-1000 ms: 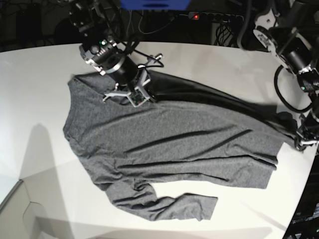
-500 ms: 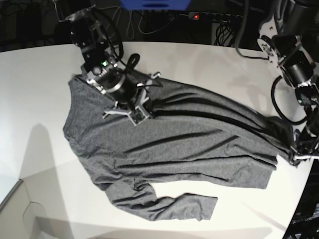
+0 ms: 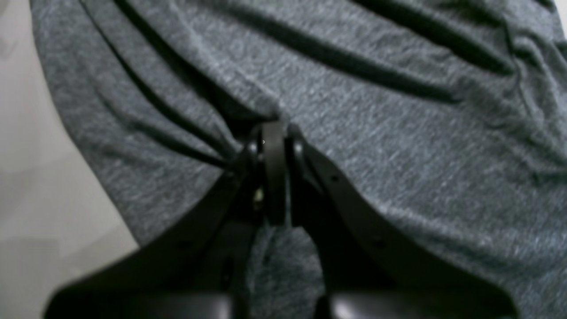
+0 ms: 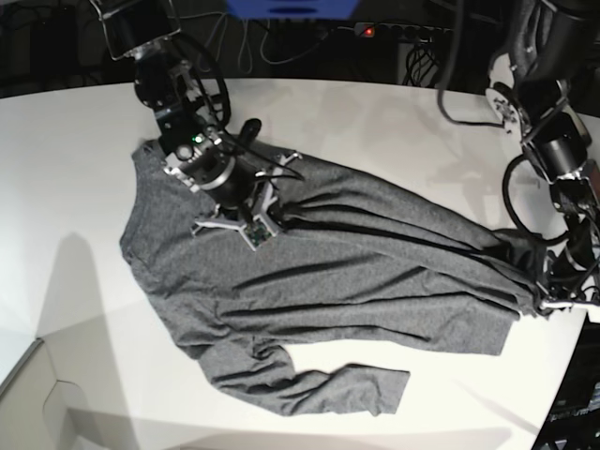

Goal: Layout the t-shirt on the table in an organized manner, then fold the t-shirt properly
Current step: 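Pull the shoulder with the left gripper toward the right gripper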

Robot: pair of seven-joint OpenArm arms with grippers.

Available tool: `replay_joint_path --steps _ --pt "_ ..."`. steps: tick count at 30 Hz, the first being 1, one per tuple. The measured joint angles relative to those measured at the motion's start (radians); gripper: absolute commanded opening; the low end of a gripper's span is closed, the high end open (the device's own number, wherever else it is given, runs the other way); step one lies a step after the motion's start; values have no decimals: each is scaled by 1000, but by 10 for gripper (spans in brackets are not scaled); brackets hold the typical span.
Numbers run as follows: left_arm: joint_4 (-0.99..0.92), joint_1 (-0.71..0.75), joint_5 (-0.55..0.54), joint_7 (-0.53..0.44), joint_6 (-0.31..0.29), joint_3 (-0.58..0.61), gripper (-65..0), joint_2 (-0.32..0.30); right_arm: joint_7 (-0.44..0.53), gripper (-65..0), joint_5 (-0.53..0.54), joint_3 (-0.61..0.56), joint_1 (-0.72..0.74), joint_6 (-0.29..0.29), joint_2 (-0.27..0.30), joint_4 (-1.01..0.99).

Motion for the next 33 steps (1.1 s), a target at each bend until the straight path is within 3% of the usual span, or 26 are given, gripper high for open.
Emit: replay_joint_path --steps 3,10,15,17,20,25,33 --pt "21 1 0 64 0 -6 -649 0 0 -650 0 0 0 0 0 0" --pt "158 21 17 322 -5 -246 -649 -3 5 -650 0 0 6 0 0 -2" --pt "279 96 6 429 -8 -303 -649 0 5 -650 0 0 6 0 -2 -2" --pt "319 146 16 433 -1 -305 -649 2 3 -650 0 0 5 0 -1 -2" --pt "367 195 7 464 58 -308 -649 3 4 -650 0 0 3 0 0 -2" --pt "398 219 -4 473 64 -336 -649 -2 8 -650 0 0 2 0 0 -2" --pt "228 134 55 399 68 -335 -649 -1 3 -650 0 0 0 0 0 -2"
